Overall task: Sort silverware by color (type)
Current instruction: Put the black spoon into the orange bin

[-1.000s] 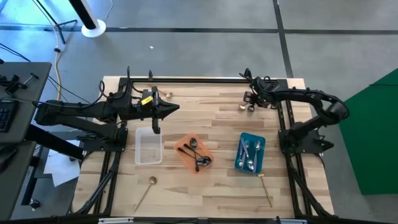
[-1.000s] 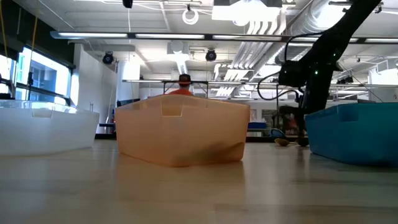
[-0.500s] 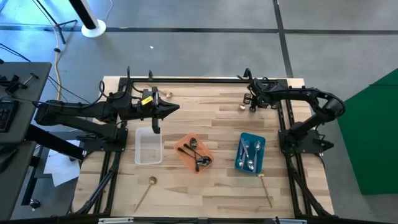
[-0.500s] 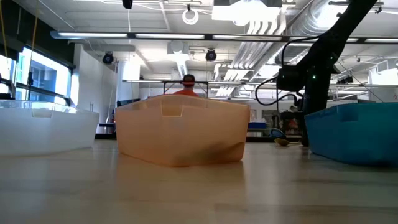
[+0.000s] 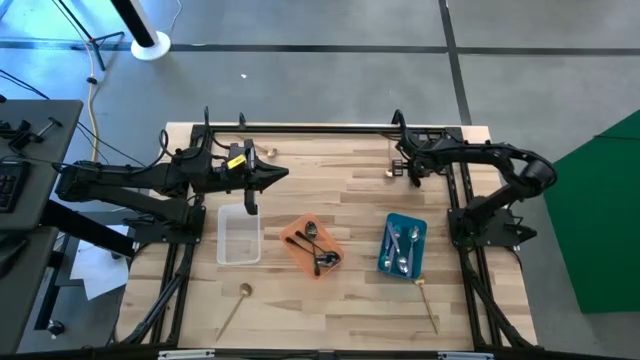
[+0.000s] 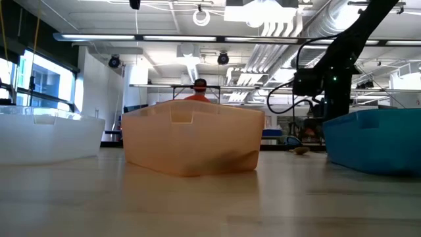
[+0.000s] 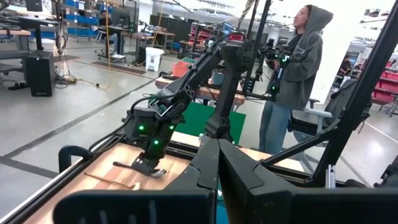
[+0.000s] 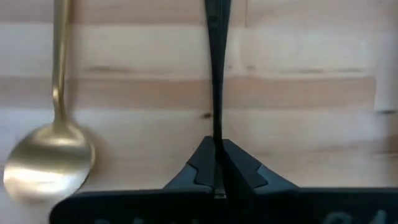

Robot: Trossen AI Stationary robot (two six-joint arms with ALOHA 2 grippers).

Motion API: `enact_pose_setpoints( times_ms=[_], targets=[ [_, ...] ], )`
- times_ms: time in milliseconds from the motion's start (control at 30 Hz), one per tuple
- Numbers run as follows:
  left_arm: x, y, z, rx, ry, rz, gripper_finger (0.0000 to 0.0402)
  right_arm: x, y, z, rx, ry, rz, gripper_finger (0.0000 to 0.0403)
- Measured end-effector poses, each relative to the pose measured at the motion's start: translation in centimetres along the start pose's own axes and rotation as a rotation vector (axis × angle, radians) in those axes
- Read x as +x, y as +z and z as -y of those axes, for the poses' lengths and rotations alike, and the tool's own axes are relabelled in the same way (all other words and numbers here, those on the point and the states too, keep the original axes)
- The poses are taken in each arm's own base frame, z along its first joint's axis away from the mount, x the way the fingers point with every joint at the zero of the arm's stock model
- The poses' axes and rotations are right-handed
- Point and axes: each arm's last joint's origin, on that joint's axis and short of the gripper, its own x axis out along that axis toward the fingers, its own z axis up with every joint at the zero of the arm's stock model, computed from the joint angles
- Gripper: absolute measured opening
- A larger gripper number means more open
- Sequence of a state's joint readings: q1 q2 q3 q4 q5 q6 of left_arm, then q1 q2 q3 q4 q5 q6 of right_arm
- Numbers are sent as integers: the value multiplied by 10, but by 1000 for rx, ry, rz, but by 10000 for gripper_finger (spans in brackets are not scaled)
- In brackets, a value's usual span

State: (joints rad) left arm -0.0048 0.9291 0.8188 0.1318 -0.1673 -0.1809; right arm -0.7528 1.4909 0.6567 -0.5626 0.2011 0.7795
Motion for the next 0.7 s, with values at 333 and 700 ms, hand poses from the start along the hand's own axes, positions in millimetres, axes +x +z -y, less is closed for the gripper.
enact_pose_setpoints(
  times_ms=[333,700],
  targets=[
    [0,0,0,-1,0,0,0,-29,-5,12,-22,50,14,1],
    [0,0,0,-2,0,0,0,-74,-15,34,6,132,111,0]
  ],
)
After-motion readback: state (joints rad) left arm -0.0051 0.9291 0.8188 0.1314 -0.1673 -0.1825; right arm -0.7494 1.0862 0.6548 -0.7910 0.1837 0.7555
